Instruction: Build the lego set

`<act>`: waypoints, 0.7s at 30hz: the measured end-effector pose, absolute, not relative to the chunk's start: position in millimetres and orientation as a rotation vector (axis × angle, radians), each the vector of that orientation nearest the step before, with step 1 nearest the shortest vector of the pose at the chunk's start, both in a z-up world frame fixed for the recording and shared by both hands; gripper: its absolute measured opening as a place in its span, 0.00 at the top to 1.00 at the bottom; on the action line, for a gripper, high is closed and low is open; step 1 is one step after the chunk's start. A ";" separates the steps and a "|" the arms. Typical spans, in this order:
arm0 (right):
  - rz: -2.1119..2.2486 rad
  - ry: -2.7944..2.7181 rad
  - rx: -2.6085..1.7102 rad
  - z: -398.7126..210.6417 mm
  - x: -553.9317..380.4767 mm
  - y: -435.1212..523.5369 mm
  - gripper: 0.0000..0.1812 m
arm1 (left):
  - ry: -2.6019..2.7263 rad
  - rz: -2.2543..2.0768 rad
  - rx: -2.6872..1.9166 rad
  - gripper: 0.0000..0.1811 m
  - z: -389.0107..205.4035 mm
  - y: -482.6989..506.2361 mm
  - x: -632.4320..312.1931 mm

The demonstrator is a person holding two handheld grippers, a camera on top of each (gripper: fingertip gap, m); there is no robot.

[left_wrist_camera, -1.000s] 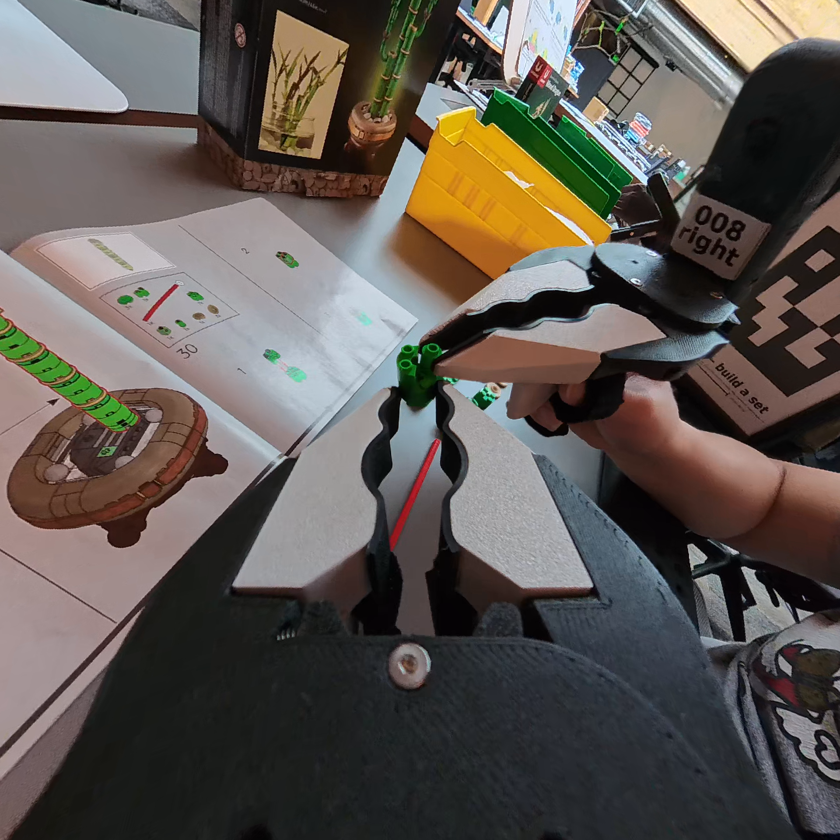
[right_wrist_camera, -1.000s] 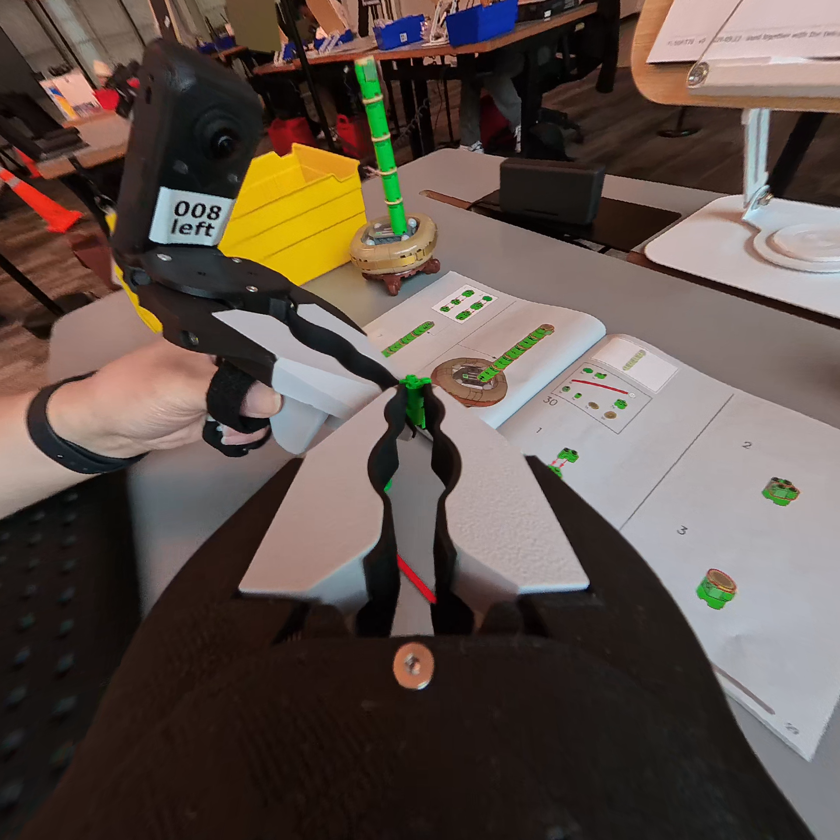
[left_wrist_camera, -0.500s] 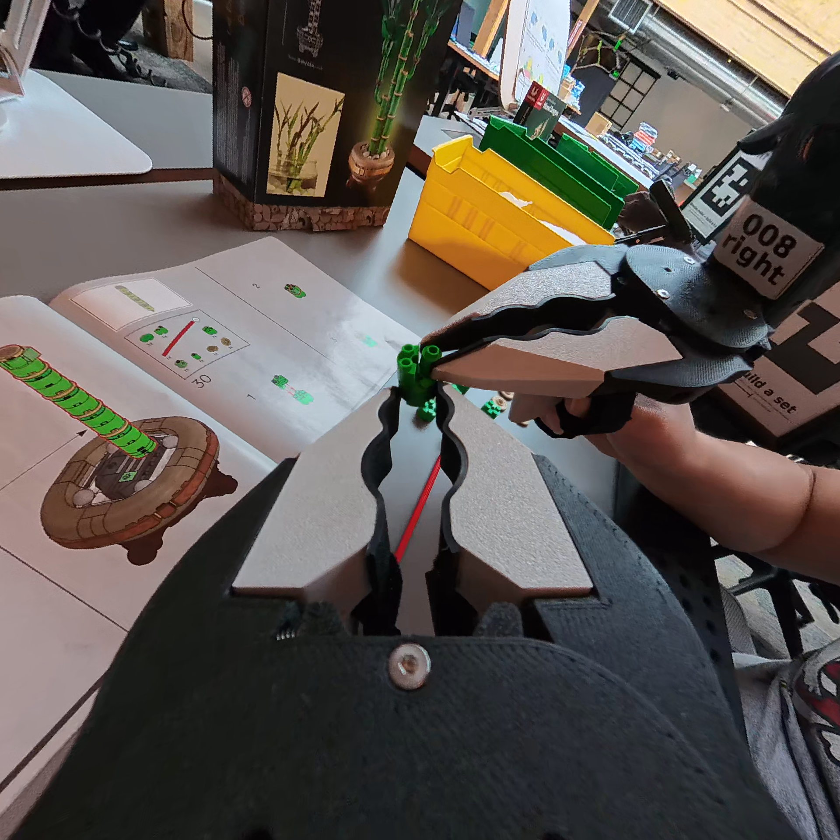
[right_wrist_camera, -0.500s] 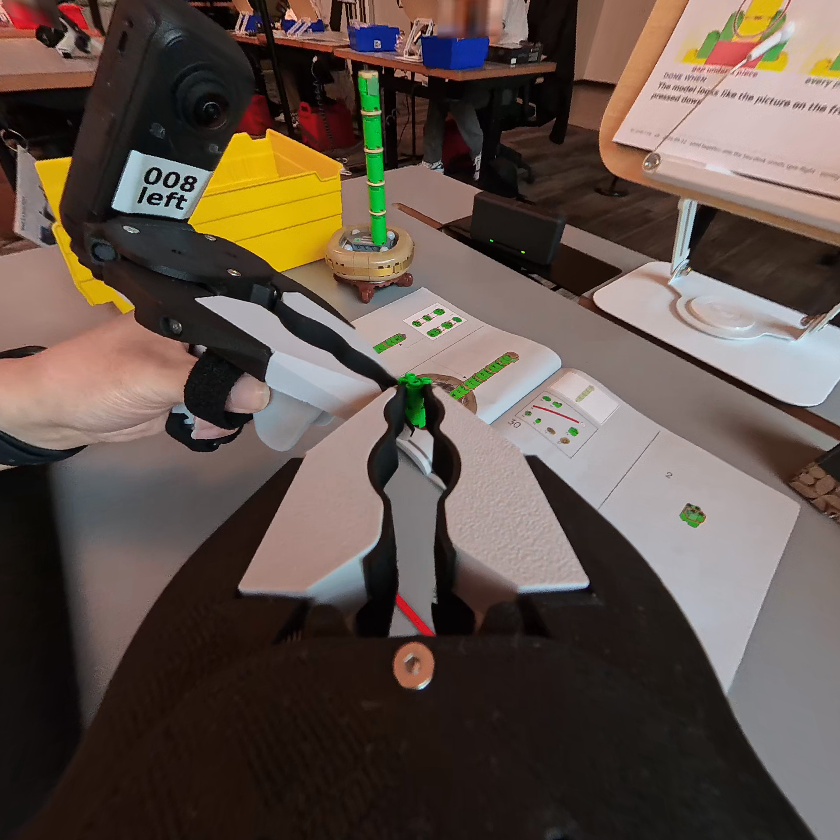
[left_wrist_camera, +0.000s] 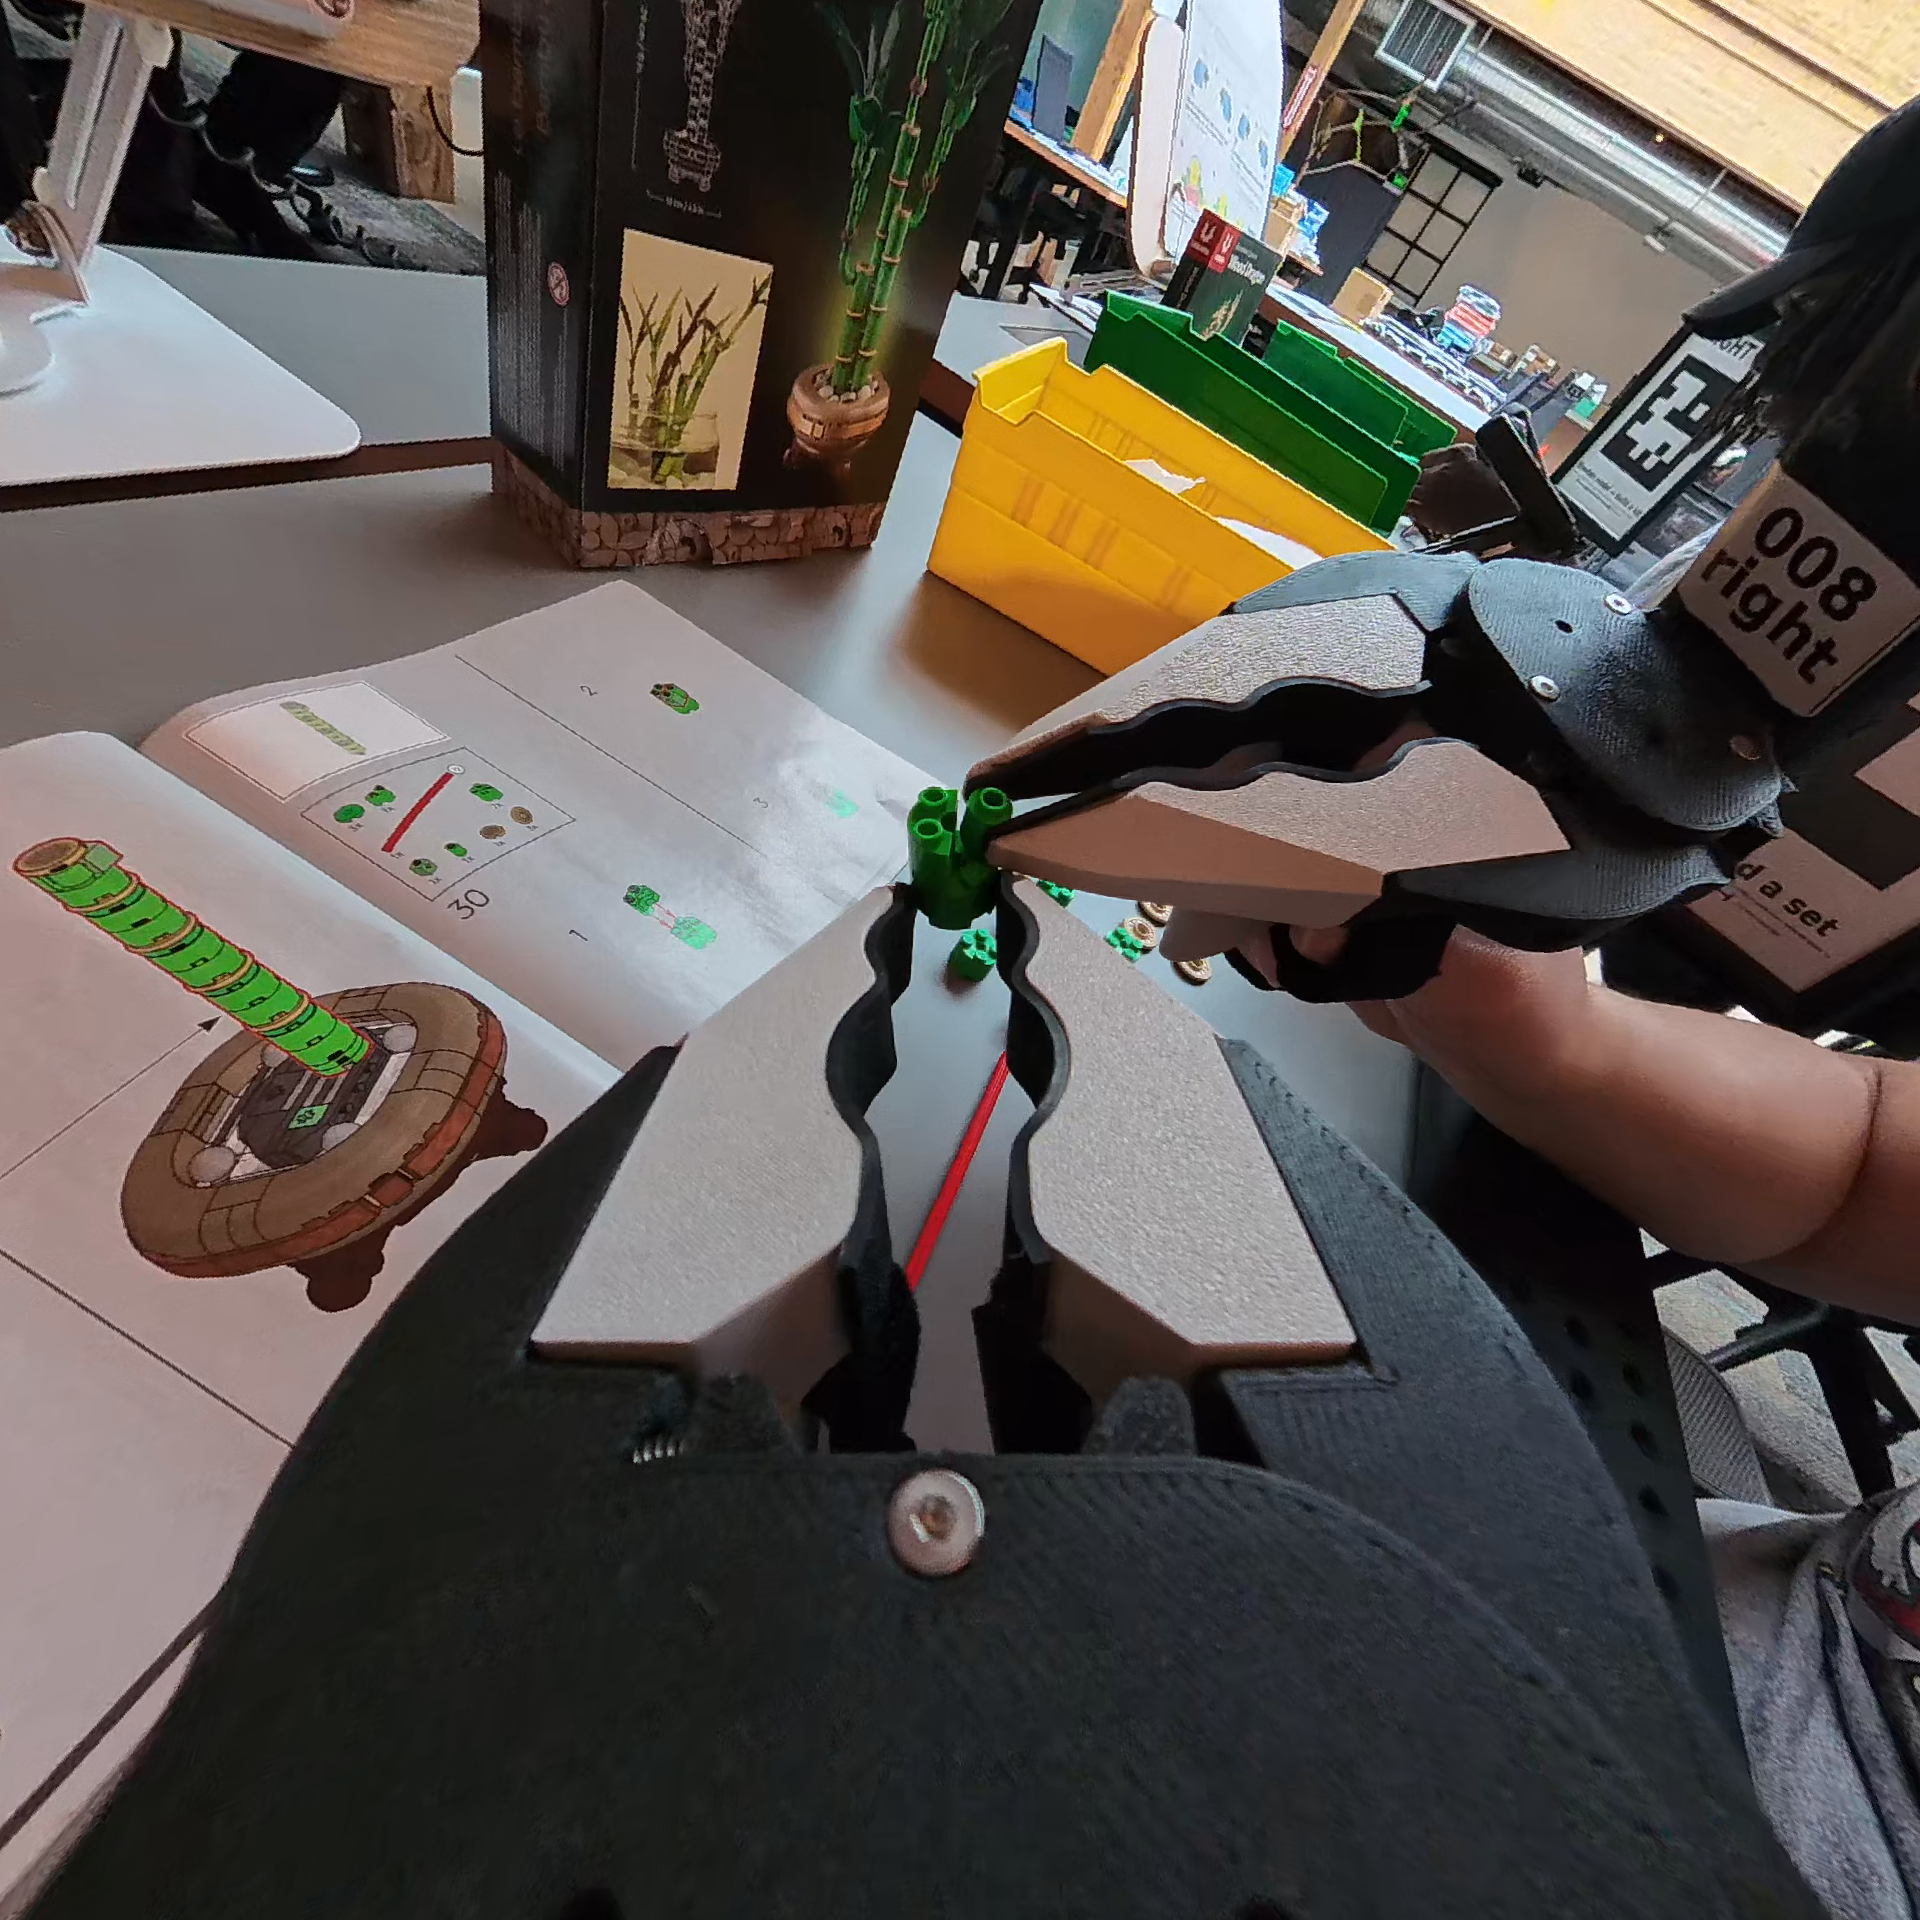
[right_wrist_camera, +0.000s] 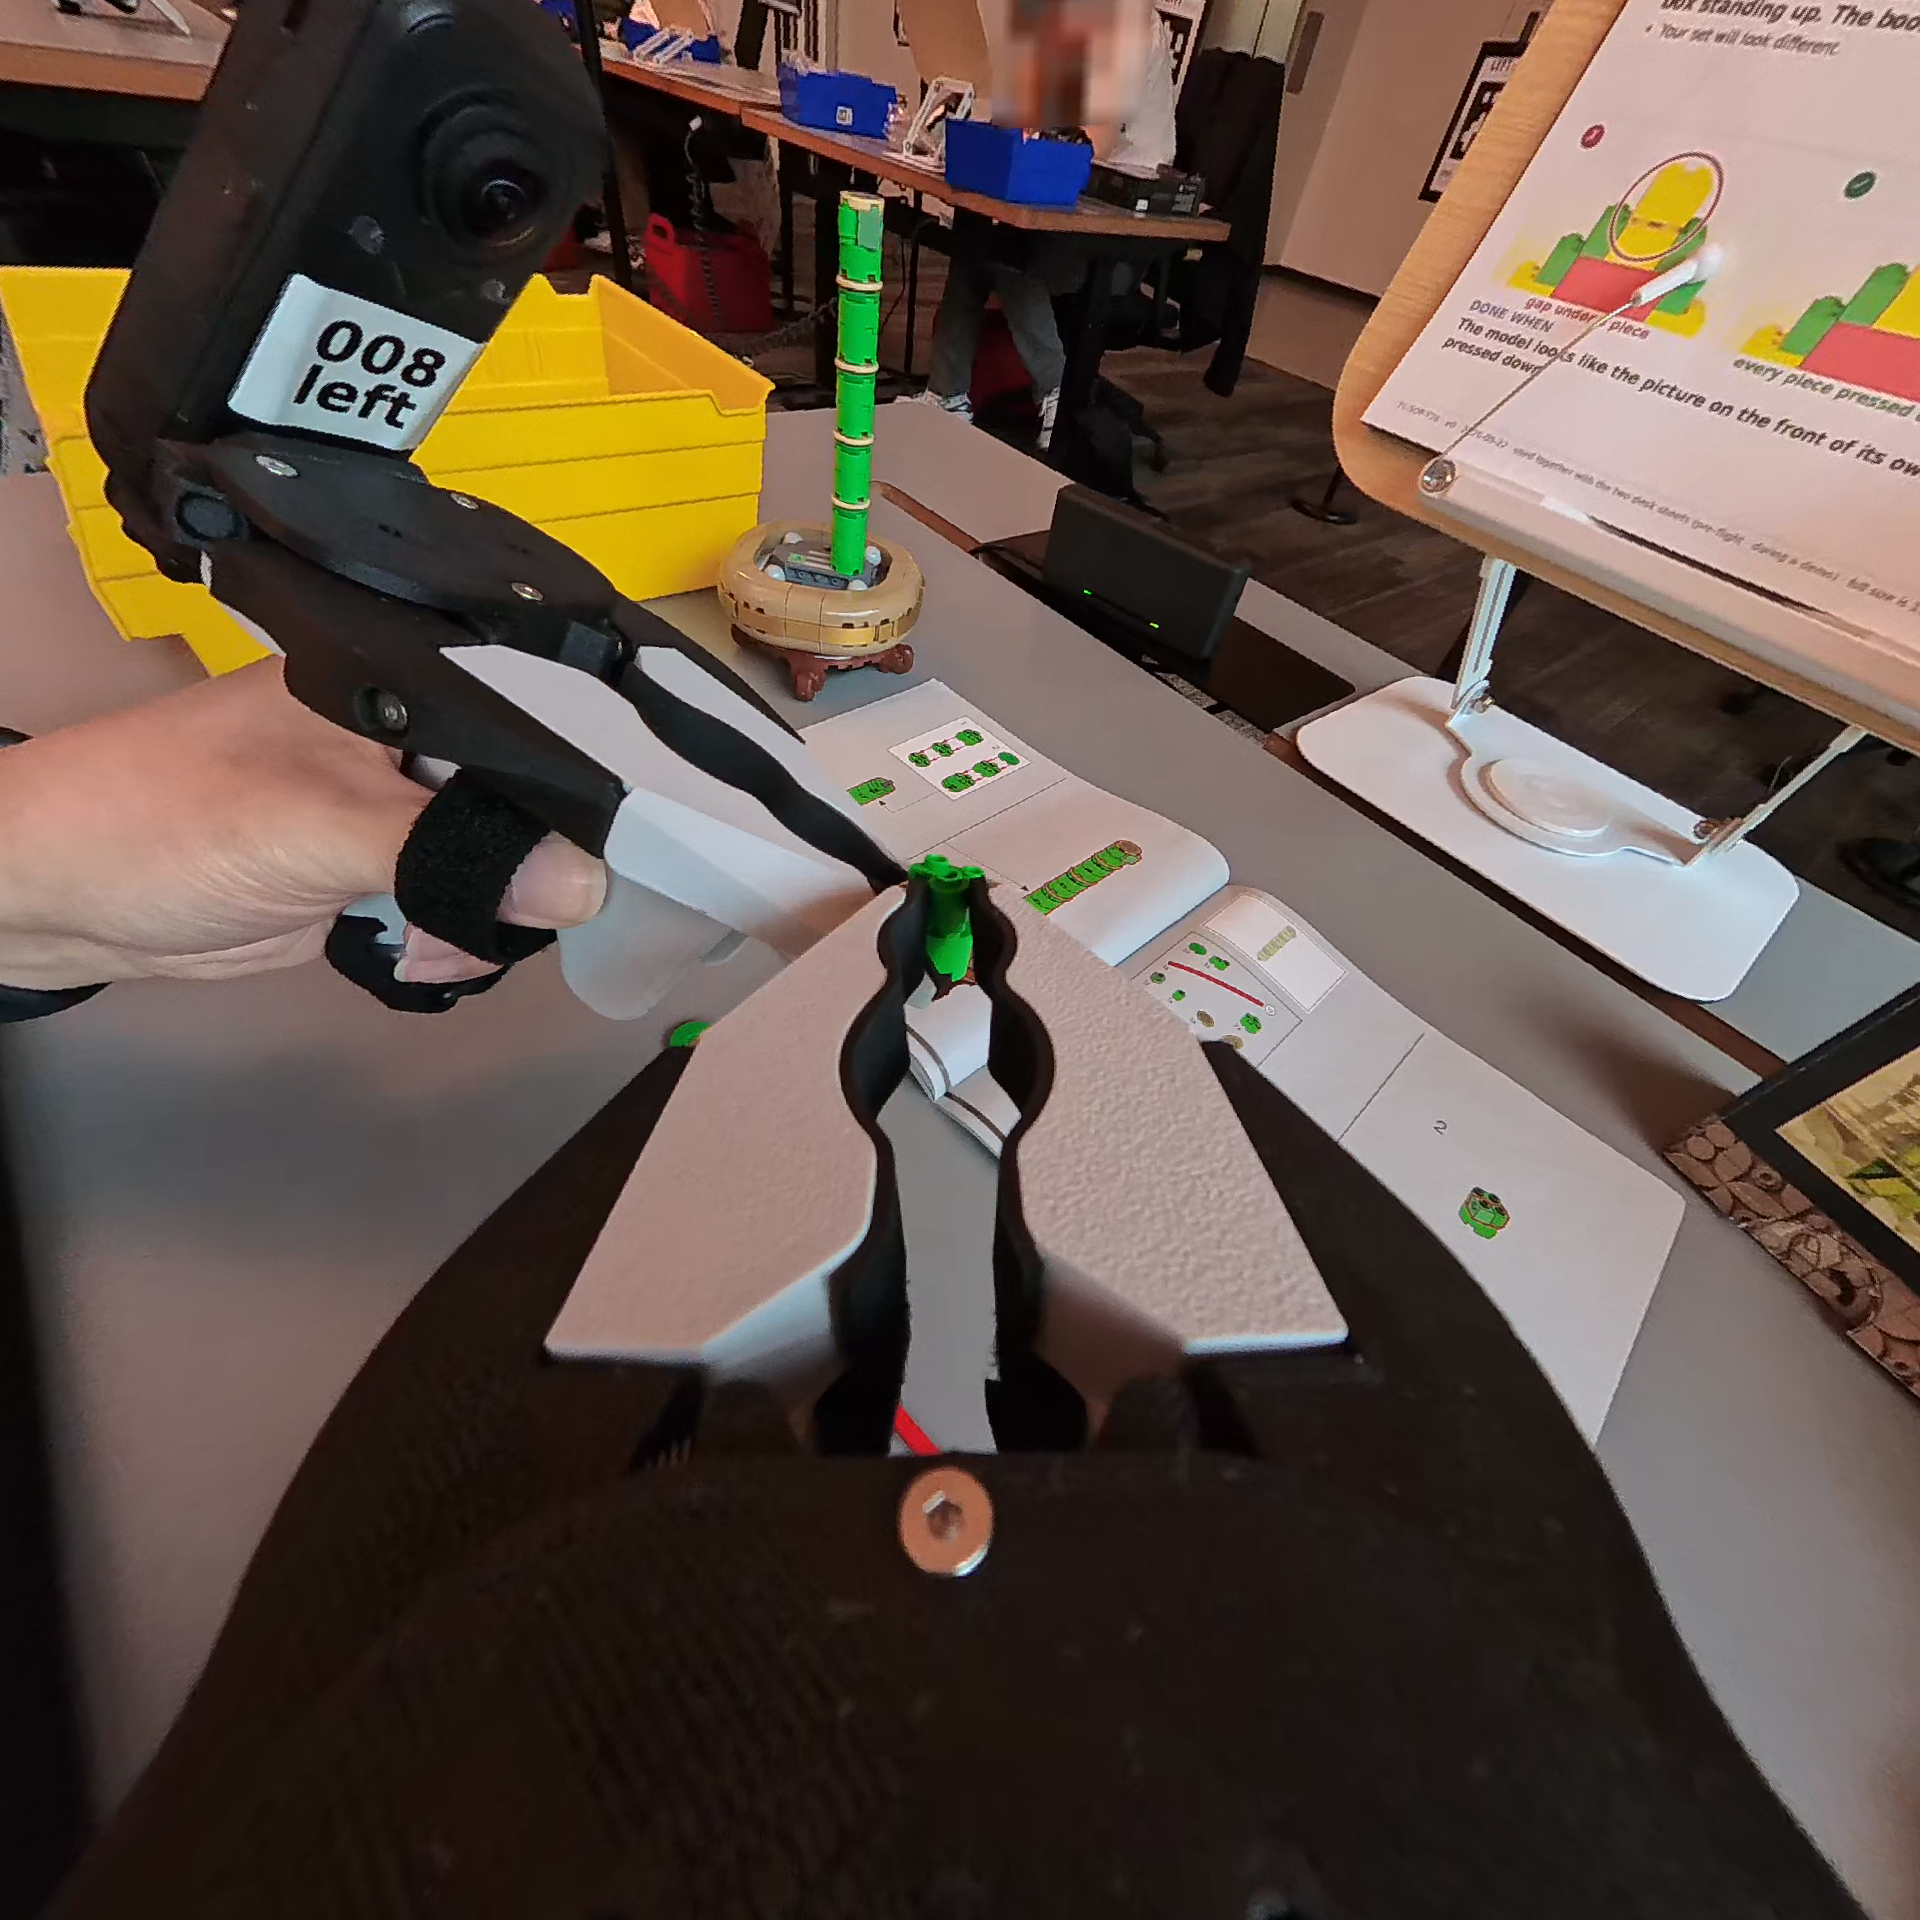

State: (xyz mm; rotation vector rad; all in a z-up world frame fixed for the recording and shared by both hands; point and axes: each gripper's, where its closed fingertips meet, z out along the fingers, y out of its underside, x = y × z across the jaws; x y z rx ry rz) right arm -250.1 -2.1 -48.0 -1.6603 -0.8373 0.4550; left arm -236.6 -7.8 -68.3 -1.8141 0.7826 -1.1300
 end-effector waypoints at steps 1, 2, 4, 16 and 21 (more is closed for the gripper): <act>0.458 -0.836 -1.660 -47.9 -249.9 -2.1 0.96 | 0.785 -1.128 -1.813 0.92 -68.3 -7.9 -236.5; 0.462 -0.835 -1.662 -48.1 -249.8 -2.3 0.96 | 0.786 -1.127 -1.813 0.92 -68.2 -8.0 -236.3; 0.467 -0.832 -1.668 -48.3 -249.7 -2.2 0.96 | 0.790 -1.111 -1.808 0.92 -68.2 -7.7 -236.4; 0.734 -0.651 -1.695 -37.5 -247.8 -2.7 0.97 | 0.839 -0.907 -1.724 0.92 -57.5 -5.8 -237.9; 1.020 -0.504 -1.747 -42.6 -248.8 1.1 0.97 | 0.796 -0.920 -1.774 0.92 -61.9 -3.1 -240.1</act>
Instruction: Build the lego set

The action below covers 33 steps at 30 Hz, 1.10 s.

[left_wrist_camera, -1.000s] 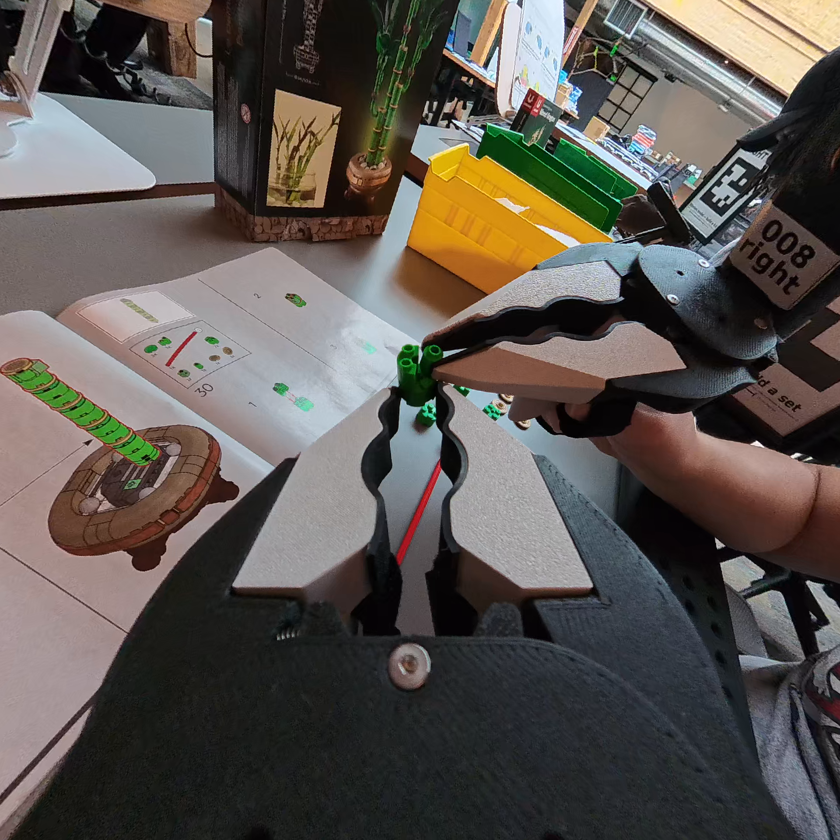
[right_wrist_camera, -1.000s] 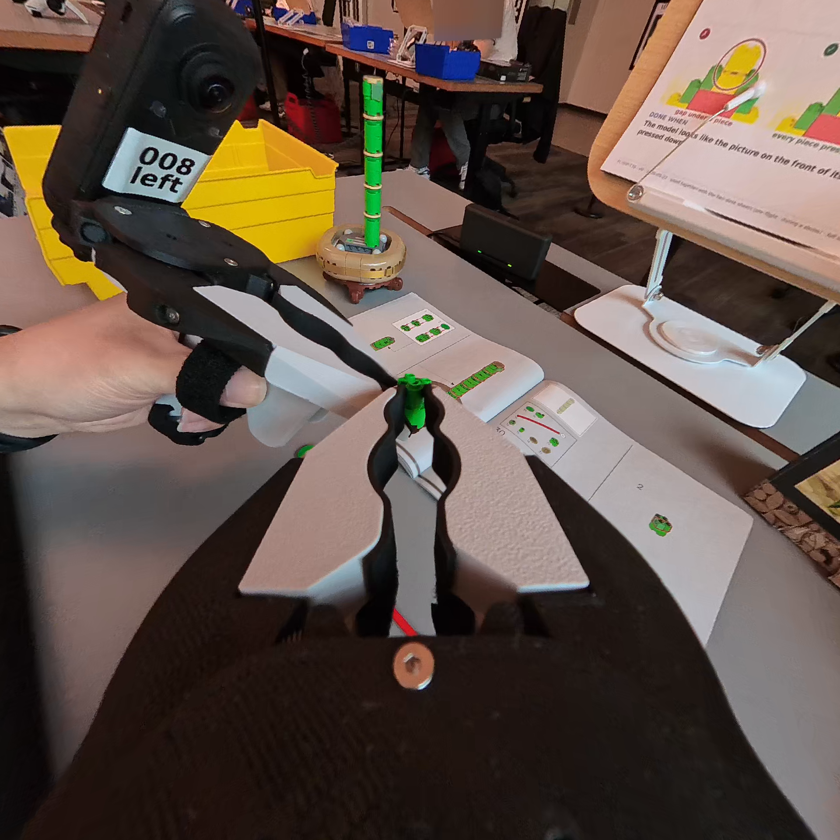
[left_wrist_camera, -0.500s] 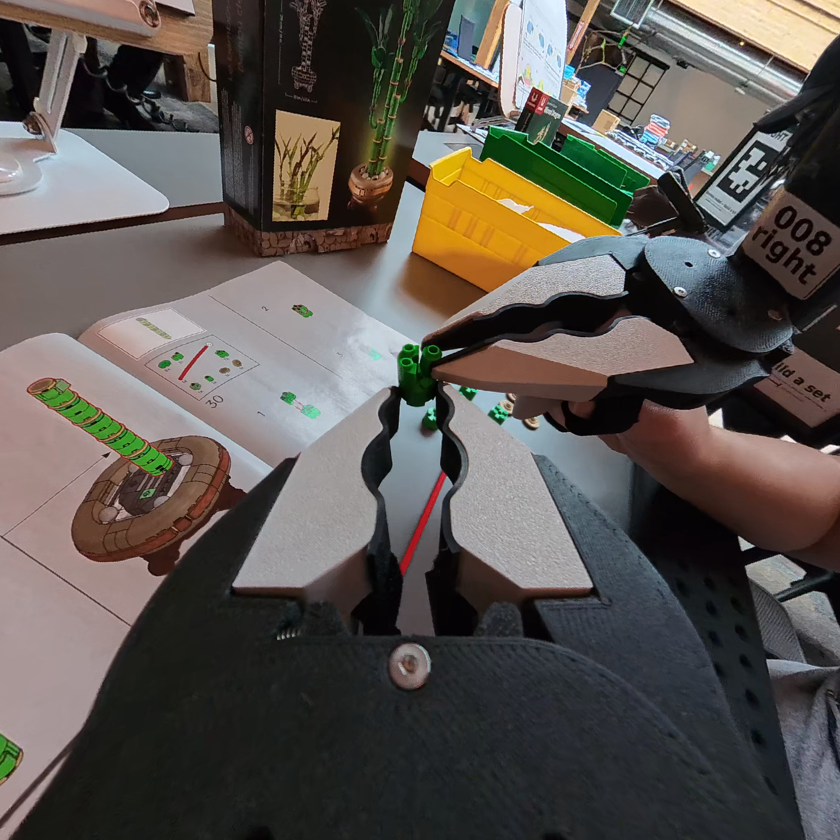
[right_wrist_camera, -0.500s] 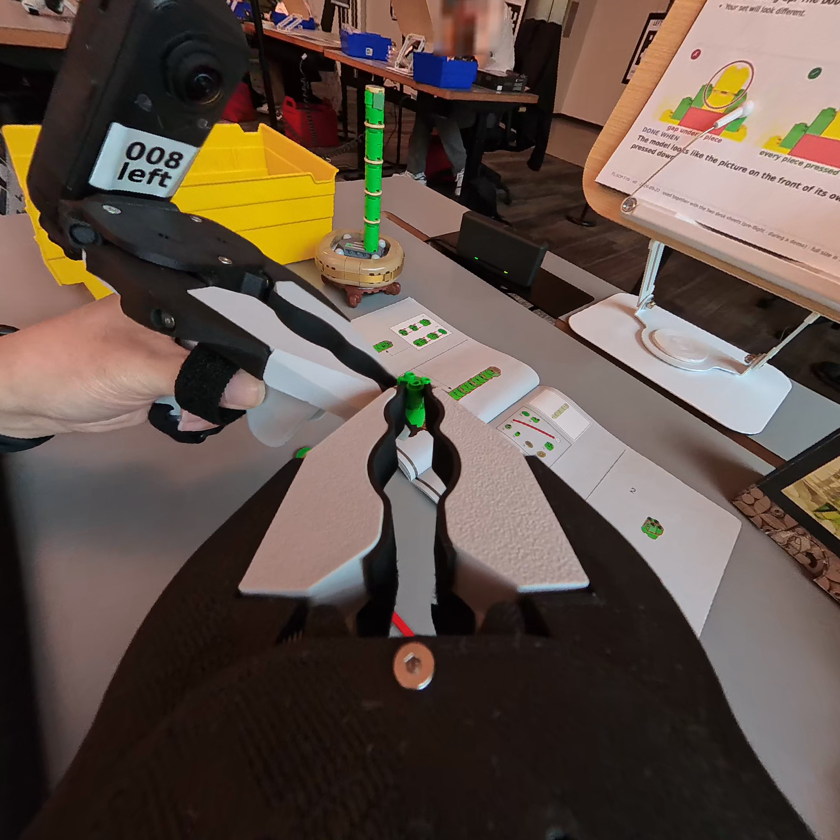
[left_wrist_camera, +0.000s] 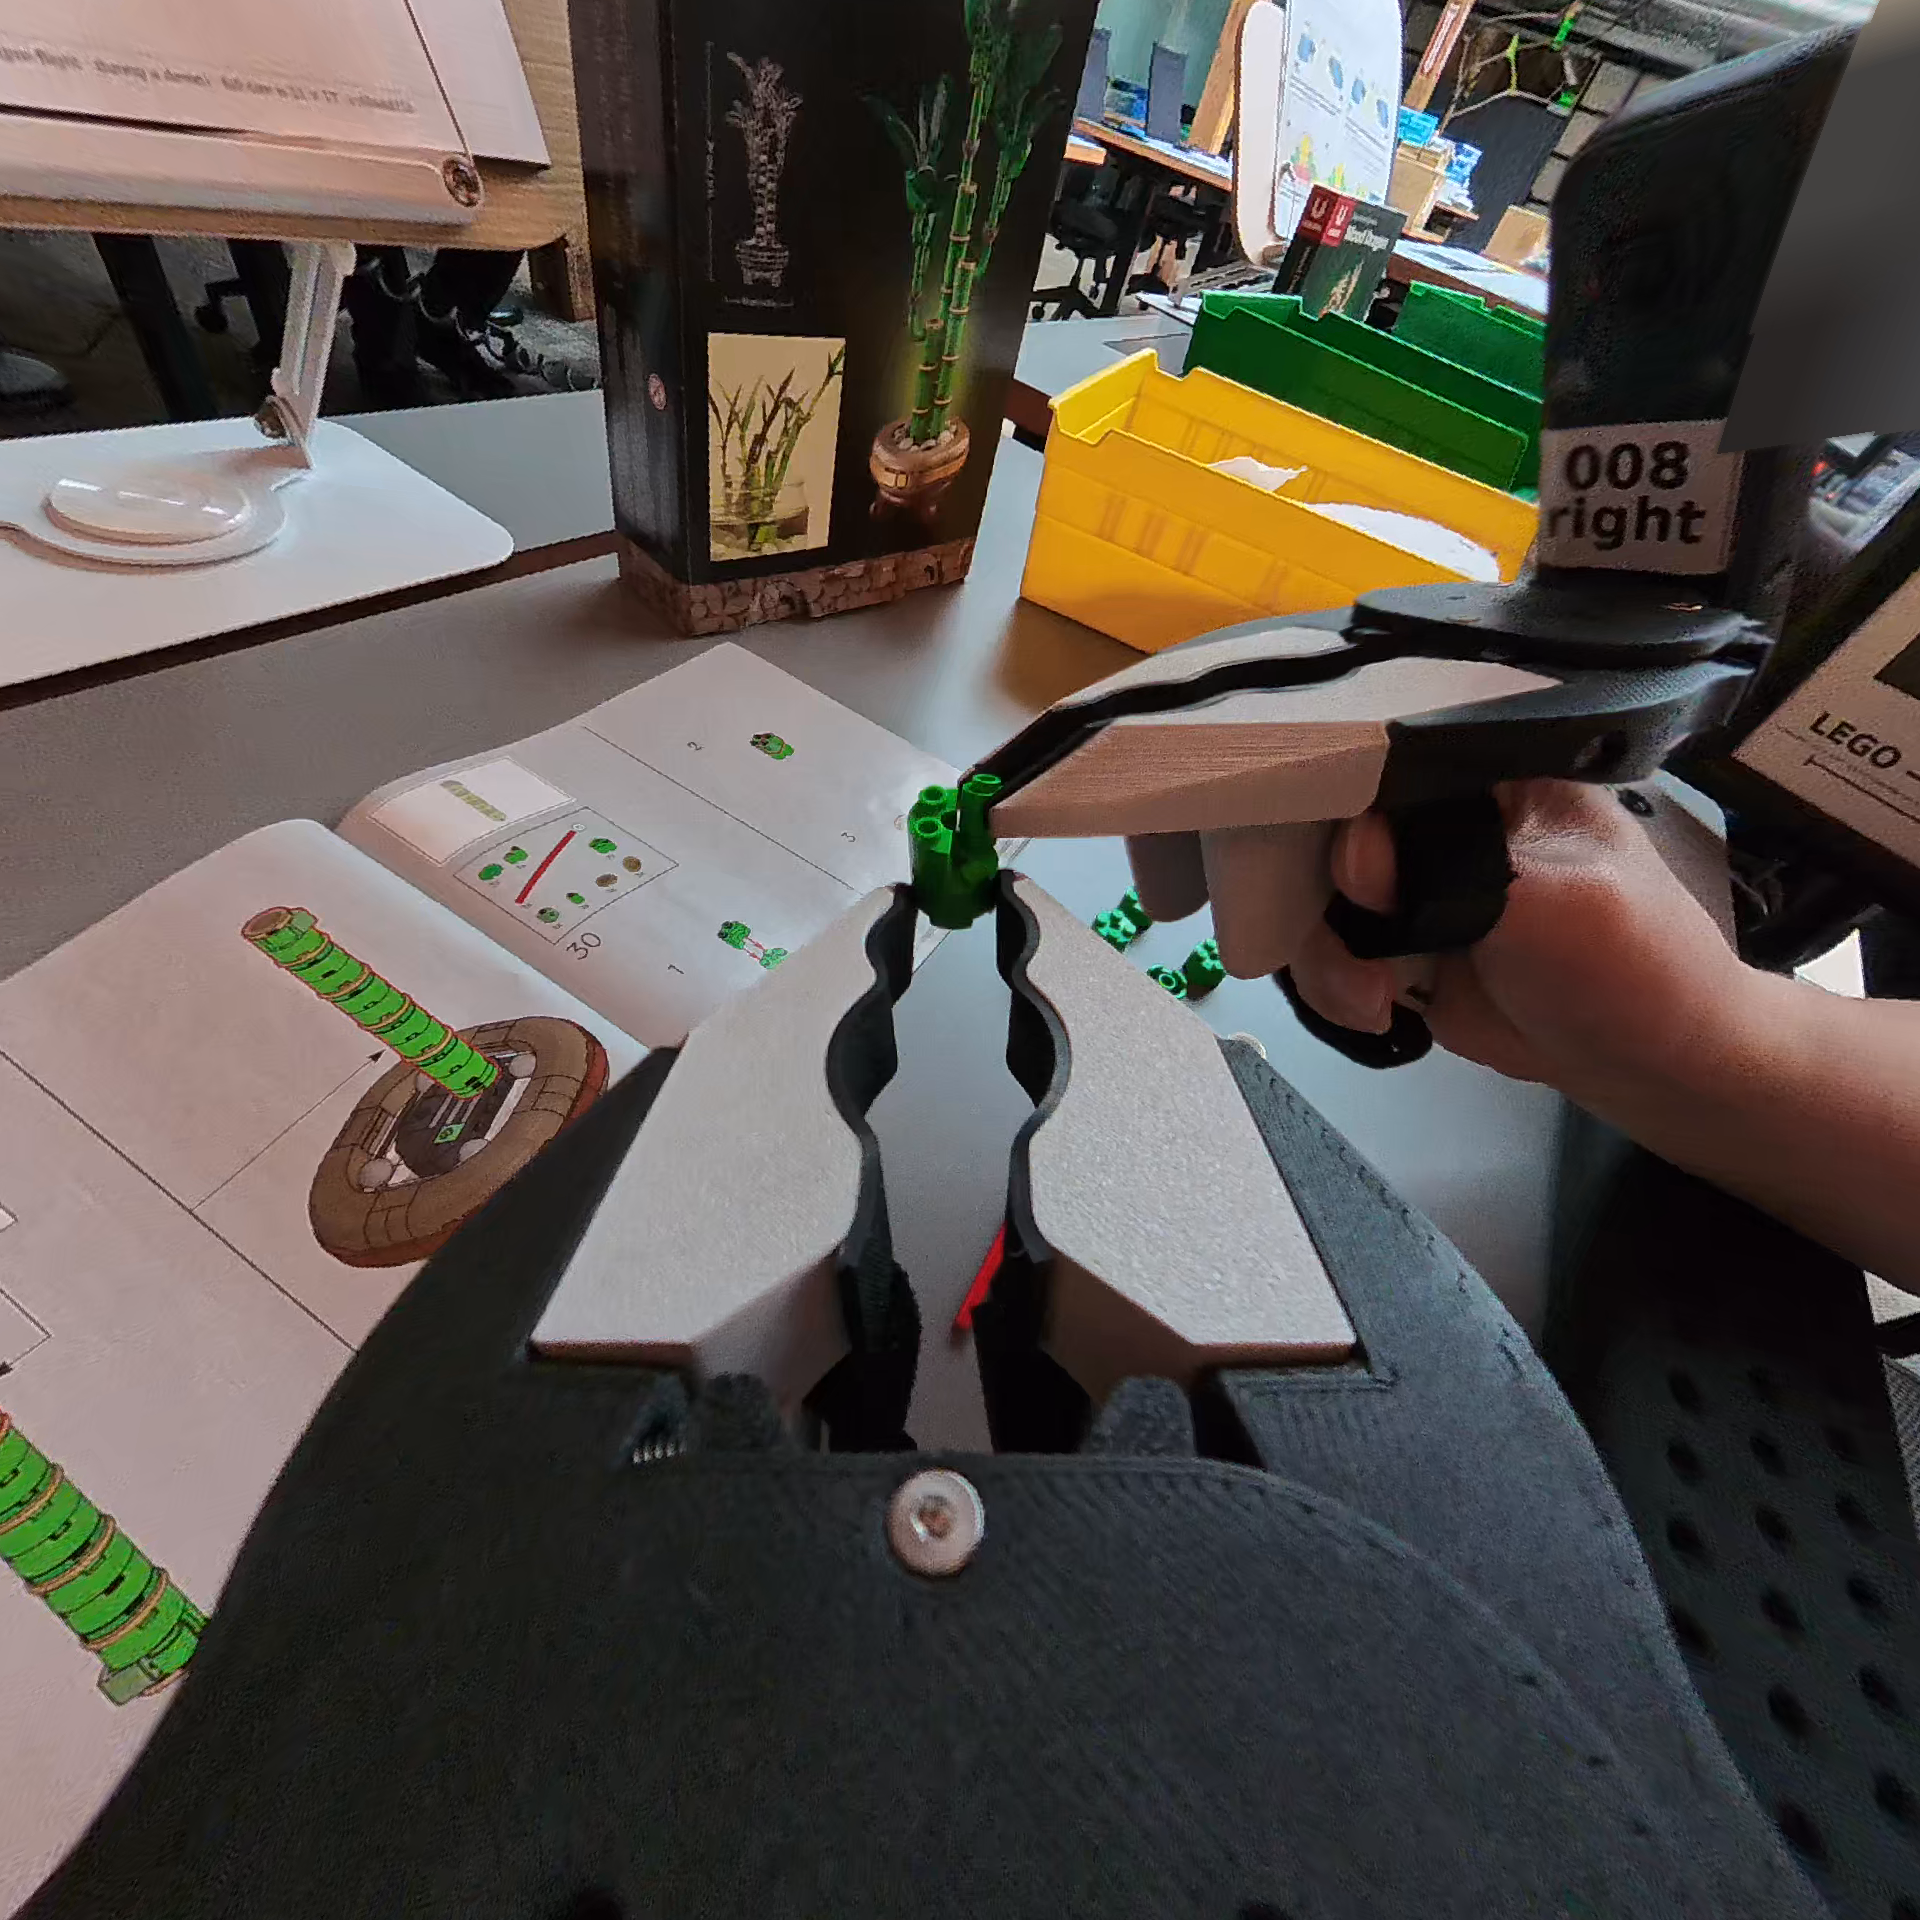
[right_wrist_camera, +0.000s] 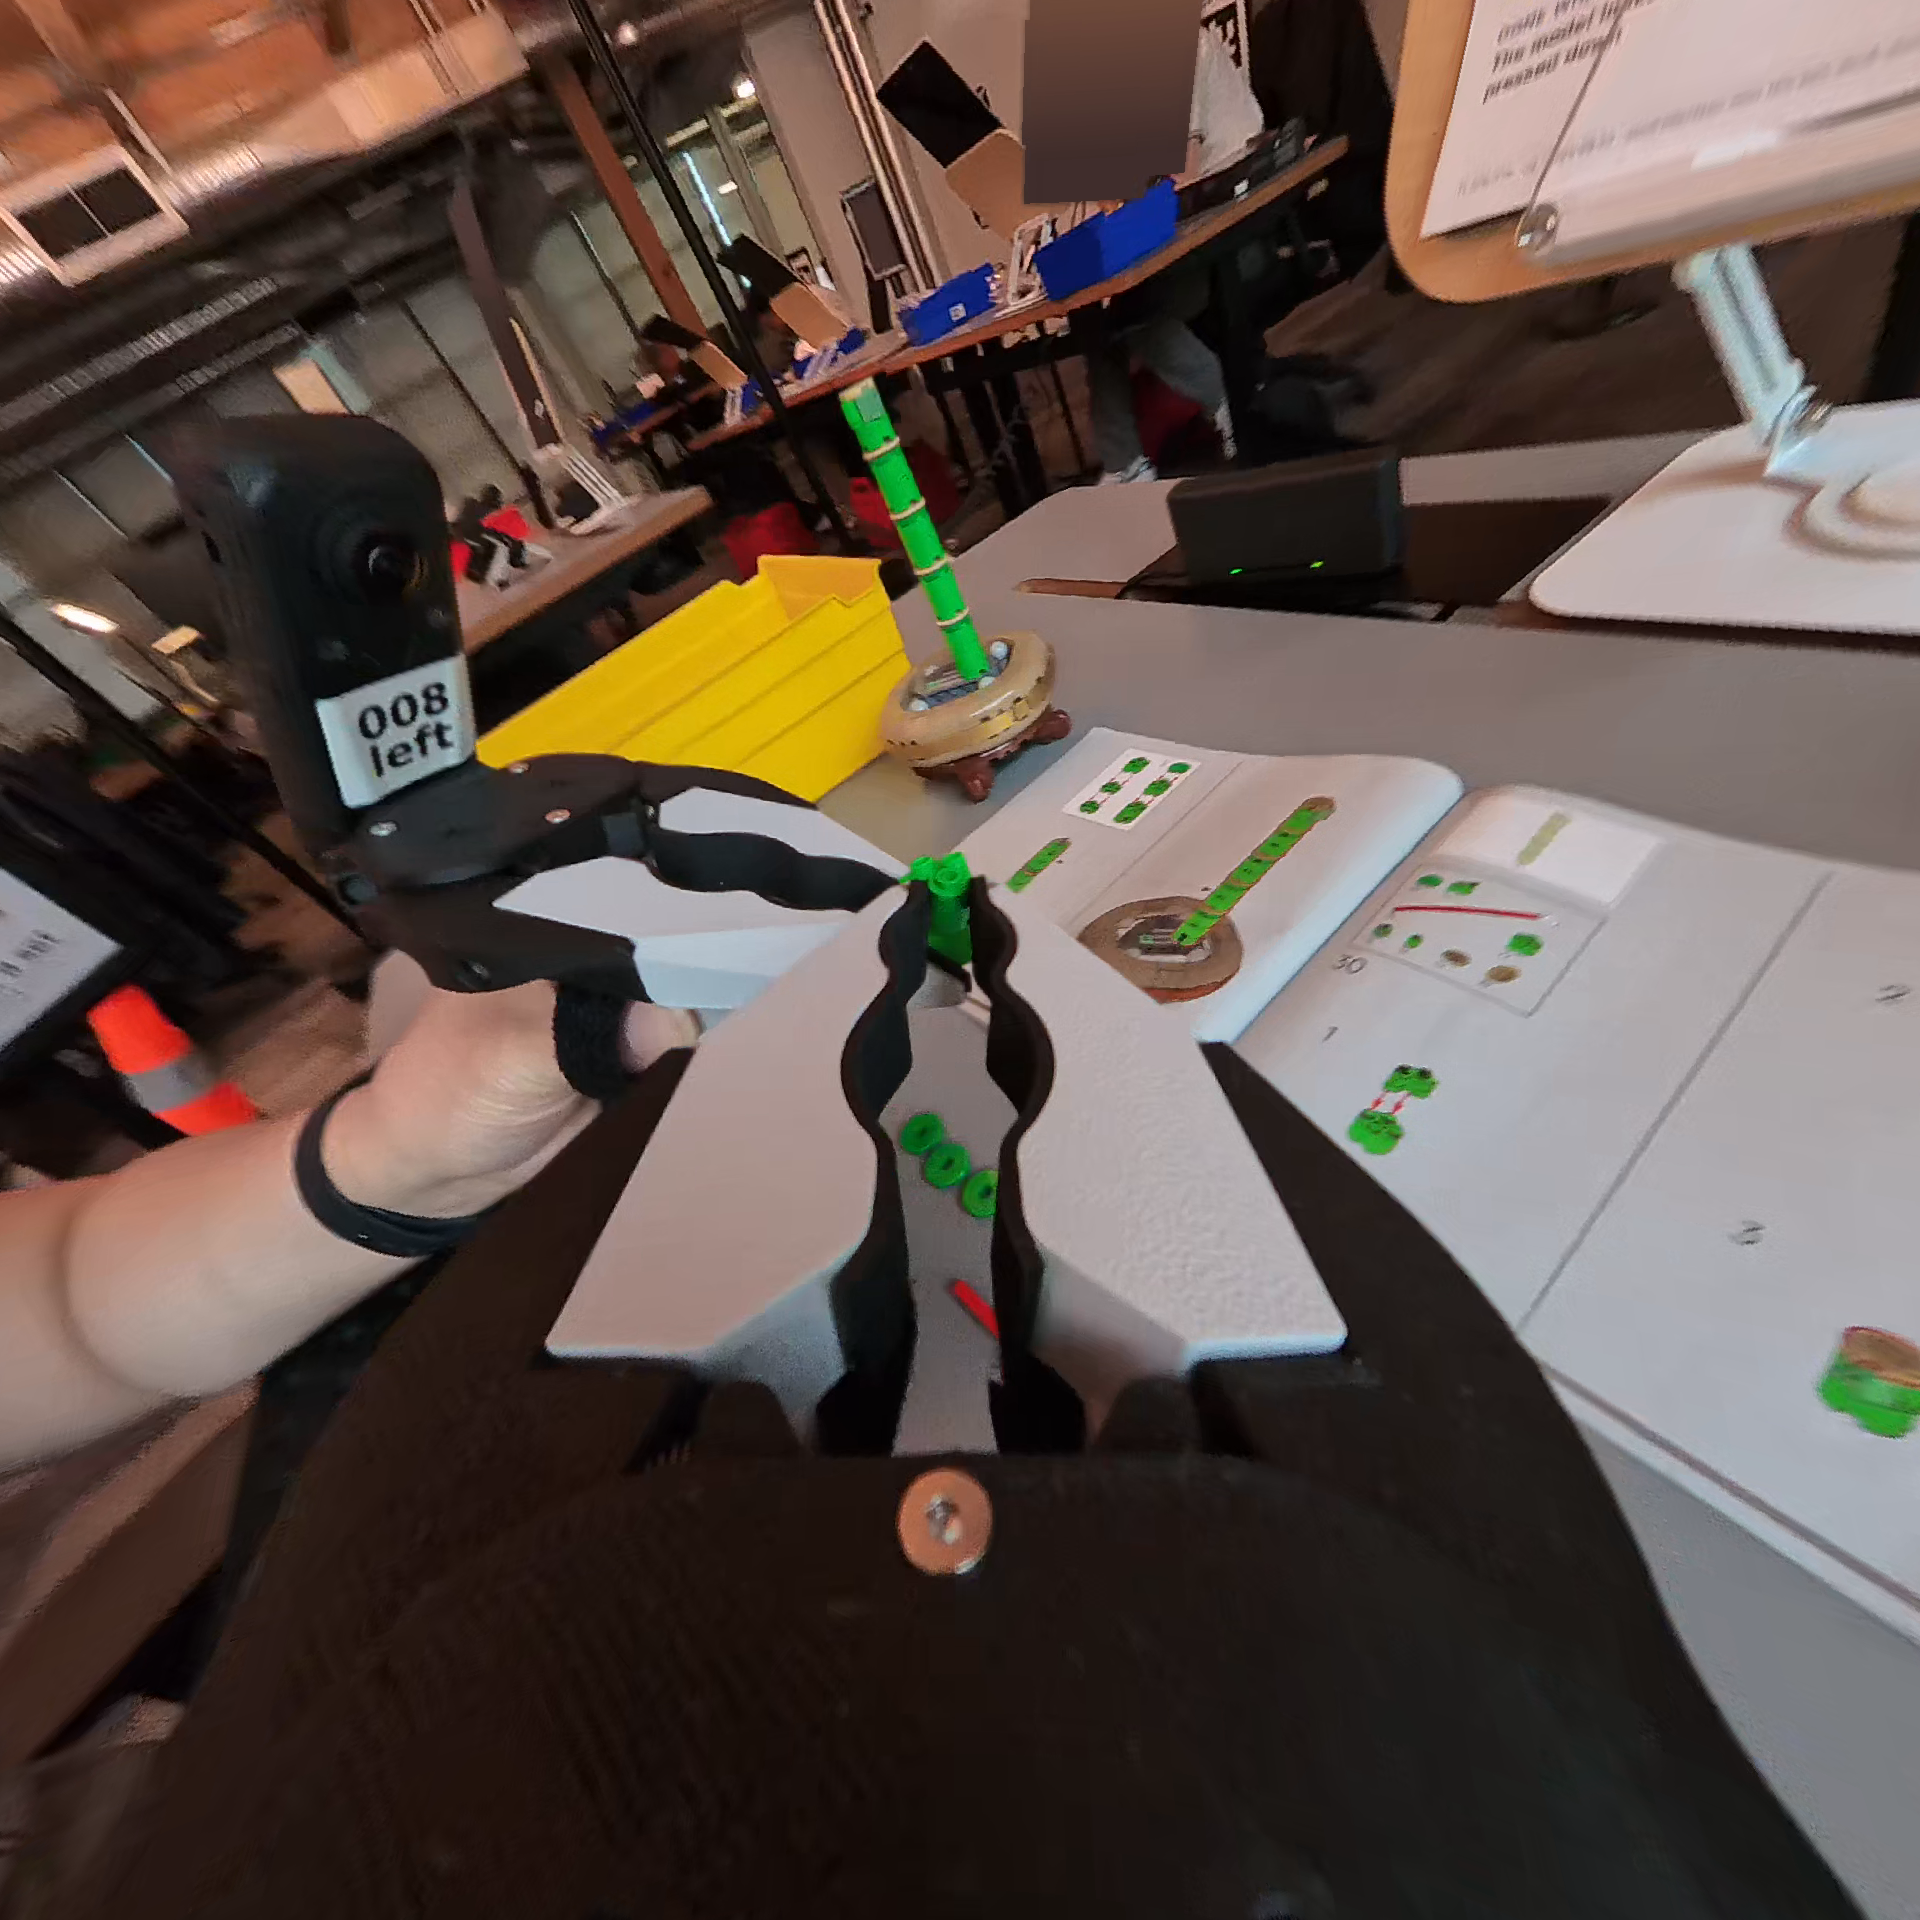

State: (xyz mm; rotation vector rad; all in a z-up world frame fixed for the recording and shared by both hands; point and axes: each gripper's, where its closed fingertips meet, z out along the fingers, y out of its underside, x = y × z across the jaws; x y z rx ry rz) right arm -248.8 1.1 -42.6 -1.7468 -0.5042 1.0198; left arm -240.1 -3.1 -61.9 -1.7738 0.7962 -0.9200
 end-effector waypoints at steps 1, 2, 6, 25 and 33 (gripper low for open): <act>1.059 -0.485 -1.752 -43.7 -248.9 1.6 0.97 | 0.795 -0.915 -1.781 0.92 -62.8 -2.9 -240.4; 1.084 -0.473 -1.756 -44.6 -248.9 1.9 0.97 | 0.796 -0.908 -1.786 0.92 -63.7 -2.7 -240.6; 1.063 -0.487 -1.771 -48.0 -250.1 3.1 0.97 | 0.816 -0.857 -1.797 0.92 -67.5 -0.9 -241.5; 0.775 -0.635 -1.761 -51.9 -256.6 3.9 0.96 | 0.838 -0.765 -1.806 0.92 -69.9 3.5 -246.6; 0.784 -0.639 -1.762 -52.5 -255.6 3.4 0.96 | 0.876 -0.688 -1.783 0.92 -69.2 3.6 -247.7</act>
